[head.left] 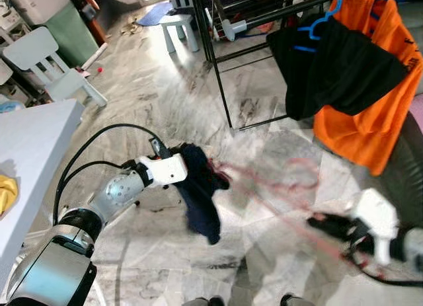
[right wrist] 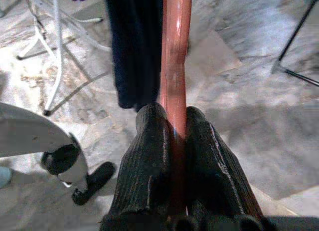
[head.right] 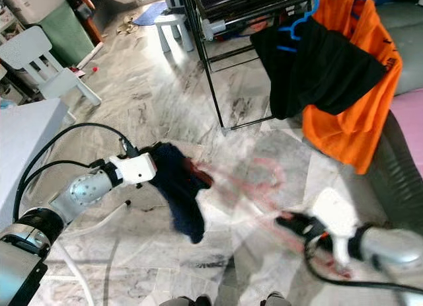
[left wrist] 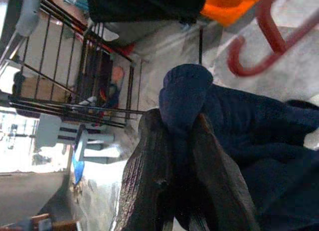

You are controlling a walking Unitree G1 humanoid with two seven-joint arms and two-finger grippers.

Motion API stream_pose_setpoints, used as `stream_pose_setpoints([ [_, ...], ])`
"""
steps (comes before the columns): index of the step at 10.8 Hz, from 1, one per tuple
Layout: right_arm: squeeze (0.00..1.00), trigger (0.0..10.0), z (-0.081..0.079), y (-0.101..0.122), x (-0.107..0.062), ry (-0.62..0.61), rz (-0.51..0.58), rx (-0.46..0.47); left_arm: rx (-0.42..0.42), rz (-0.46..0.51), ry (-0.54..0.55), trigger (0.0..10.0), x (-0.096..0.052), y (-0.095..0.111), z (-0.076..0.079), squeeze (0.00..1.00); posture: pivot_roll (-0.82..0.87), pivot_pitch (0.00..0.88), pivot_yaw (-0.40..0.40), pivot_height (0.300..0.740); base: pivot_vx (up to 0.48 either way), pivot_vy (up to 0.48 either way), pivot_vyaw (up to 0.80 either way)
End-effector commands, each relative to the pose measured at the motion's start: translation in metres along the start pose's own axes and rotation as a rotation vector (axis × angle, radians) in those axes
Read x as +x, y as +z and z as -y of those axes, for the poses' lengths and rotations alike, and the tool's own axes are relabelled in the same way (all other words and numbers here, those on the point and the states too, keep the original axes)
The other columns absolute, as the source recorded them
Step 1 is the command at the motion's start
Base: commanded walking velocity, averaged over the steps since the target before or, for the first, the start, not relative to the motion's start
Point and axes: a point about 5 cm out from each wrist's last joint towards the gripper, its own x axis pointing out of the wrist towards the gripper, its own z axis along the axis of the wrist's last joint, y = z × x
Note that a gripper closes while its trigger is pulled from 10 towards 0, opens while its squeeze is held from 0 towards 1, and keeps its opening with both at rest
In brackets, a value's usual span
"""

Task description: Hang hanger

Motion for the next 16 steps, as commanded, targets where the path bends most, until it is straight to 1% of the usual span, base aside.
stream_pose_setpoints([
  [1, 0.00, 10.0, 0.000, 0.006, 0.002, -0.009, 0.025, -0.010, 0.021, -0.039, 0.011, 10.0, -0.008, -0.009, -0.006, 0.00, -0.07, 0.158, 0.256, 0.740, 0.000, 0.000, 0.00],
  [2, 0.00, 10.0, 0.000, 0.004, 0.004, -0.004, 0.003, -0.022, 0.022, -0.038, 0.009, 10.0, -0.008, -0.009, -0.005, 0.00, -0.07, 0.159, 0.256, 0.740, 0.000, 0.000, 0.00],
  [5, 0.00, 10.0, -0.004, 0.007, 0.014, 0.033, 0.011, -0.020, 0.021, 0.010, 0.003, 10.0, -0.006, -0.003, -0.002, 0.00, -0.07, 0.161, 0.255, 0.740, 0.000, 0.000, 0.00],
  [8, 0.00, 10.0, -0.011, 0.002, 0.013, 0.077, -0.010, 0.003, 0.025, 0.014, 0.024, 10.0, -0.004, -0.001, -0.007, 0.00, -0.07, 0.164, 0.253, 0.740, 0.000, 0.000, 0.00],
  [11, 0.00, 10.0, -0.013, -0.006, 0.022, 0.082, -0.023, 0.022, 0.009, 0.063, 0.039, 10.0, 0.001, 0.007, -0.009, 0.00, -0.07, 0.165, 0.250, 0.740, 0.000, 0.000, 0.00],
  [13, 0.00, 10.0, -0.011, -0.015, 0.032, 0.078, -0.044, 0.034, -0.008, 0.116, 0.054, 10.0, 0.002, 0.015, -0.011, 0.00, -0.07, 0.164, 0.244, 0.740, 0.000, 0.000, 0.00],
  [15, 0.00, 10.0, -0.004, -0.023, 0.050, 0.037, -0.053, 0.042, -0.035, 0.189, 0.069, 10.0, 0.003, 0.025, -0.013, 0.00, -0.06, 0.164, 0.241, 0.740, 0.000, 0.000, 0.00],
  [16, 0.00, 10.0, -0.002, -0.028, 0.057, 0.021, -0.060, 0.059, -0.043, 0.233, 0.074, 10.0, 0.001, 0.031, -0.014, 0.00, -0.06, 0.164, 0.240, 0.740, 0.000, 0.000, 0.00],
])
